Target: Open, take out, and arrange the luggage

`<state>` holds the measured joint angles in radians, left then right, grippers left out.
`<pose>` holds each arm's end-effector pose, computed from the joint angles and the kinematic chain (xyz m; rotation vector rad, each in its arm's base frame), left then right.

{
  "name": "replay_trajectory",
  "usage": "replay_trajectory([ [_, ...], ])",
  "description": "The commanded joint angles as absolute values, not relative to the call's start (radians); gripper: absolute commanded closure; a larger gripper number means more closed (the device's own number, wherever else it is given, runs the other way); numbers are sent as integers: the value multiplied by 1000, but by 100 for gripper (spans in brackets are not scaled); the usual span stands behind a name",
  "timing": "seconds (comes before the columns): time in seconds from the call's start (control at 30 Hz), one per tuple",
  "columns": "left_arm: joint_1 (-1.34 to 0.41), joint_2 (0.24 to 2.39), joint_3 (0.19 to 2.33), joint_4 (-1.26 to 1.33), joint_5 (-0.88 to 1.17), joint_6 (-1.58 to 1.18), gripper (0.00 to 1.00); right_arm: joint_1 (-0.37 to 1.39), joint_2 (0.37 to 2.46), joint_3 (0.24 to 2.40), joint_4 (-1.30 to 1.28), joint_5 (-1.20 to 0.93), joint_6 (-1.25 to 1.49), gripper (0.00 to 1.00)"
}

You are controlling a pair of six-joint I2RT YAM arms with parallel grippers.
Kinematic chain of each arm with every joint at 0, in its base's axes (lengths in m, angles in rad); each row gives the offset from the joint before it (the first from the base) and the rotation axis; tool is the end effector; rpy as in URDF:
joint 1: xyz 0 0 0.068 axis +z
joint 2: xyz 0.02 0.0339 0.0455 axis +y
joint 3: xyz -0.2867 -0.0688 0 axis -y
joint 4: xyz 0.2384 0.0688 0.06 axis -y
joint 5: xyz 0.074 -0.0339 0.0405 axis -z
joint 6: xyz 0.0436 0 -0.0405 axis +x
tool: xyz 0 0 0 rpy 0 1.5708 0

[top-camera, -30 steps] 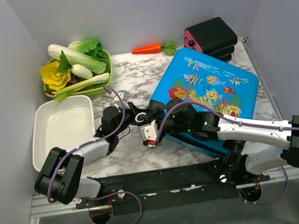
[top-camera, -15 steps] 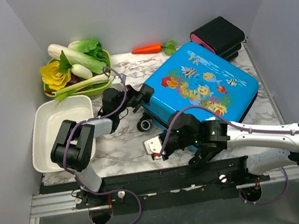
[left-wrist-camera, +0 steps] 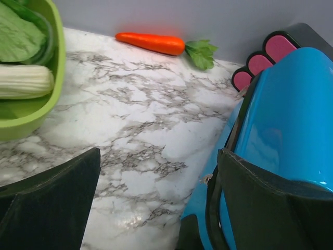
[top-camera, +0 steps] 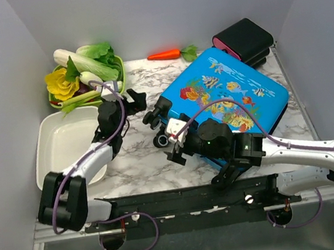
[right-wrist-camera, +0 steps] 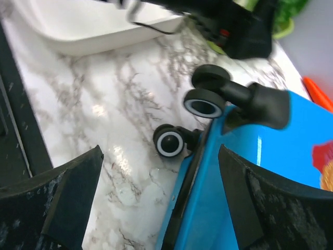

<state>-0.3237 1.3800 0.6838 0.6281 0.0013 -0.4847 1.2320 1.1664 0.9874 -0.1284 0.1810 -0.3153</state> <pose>0.2885 -0.0969 0.2801 -0.1337 1.6699 -0.6165 0.0951 0.2463 0.3583 -1.2339 1.4433 0.4592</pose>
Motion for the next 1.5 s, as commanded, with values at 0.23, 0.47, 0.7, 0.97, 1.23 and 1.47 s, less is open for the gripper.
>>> replay_trajectory([
  [0.23, -321, 1002, 753, -64, -2, -537, 1, 945, 1042, 1055, -168, 342, 210, 0],
  [0.47, -373, 819, 549, 115, 432, -742, 1, 473, 1048, 1094, -290, 185, 334, 0],
  [0.7, -482, 811, 476, 175, 428, -813, 1, -143, 1234, 1117, -331, -211, 442, 0],
  [0.97, -495, 845, 526, 81, 336, -766, 1, -397, 1476, 1143, -302, -502, 443, 2],
  [1.23, -495, 949, 604, 23, 144, -741, 1, -407, 1483, 1065, -261, -675, 439, 9],
  [1.47, -491, 1058, 707, 2, -98, -707, 1, -402, 1270, 804, -108, -795, 627, 16],
])
